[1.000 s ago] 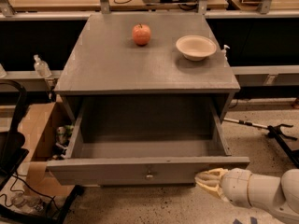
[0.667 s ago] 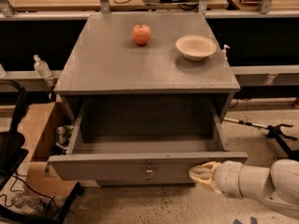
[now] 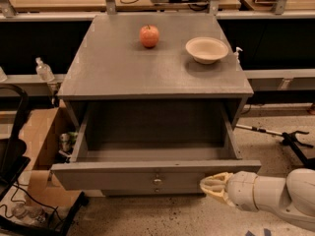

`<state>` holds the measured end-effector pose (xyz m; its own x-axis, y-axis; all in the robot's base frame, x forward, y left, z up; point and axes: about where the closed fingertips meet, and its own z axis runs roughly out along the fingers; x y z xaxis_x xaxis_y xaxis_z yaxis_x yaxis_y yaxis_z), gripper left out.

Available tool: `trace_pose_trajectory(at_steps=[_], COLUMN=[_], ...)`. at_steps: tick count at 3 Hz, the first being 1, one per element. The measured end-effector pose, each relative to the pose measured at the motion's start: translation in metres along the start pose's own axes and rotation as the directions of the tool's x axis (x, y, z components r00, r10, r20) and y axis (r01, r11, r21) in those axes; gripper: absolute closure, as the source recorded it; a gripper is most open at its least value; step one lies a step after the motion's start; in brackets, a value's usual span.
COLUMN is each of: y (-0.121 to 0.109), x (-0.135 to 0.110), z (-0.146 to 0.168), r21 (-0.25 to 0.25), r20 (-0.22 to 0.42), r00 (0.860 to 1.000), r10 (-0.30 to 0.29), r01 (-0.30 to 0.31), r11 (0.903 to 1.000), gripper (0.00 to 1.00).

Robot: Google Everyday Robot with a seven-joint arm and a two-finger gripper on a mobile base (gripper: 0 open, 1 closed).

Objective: Close top drawer

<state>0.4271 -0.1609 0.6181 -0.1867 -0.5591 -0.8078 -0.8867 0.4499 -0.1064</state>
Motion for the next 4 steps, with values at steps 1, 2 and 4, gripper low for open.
trace_pose_trajectory(at_steps=[1, 2, 4], y=[0.011, 0.021, -0.009], x=[-0.002, -0.007, -0.003], z=[-0.019, -0.04, -0.025], r21=[-0.003, 0.01, -0.038], r20=[-0.029, -0.044, 0.008], r00=[0.999, 0.997, 0.995], r10=[-0.028, -0.063, -0.103], r01=[0.028, 0.064, 0.103], r11=[0.9996, 0.9979, 0.9939], gripper=[1.0, 1.0, 1.0])
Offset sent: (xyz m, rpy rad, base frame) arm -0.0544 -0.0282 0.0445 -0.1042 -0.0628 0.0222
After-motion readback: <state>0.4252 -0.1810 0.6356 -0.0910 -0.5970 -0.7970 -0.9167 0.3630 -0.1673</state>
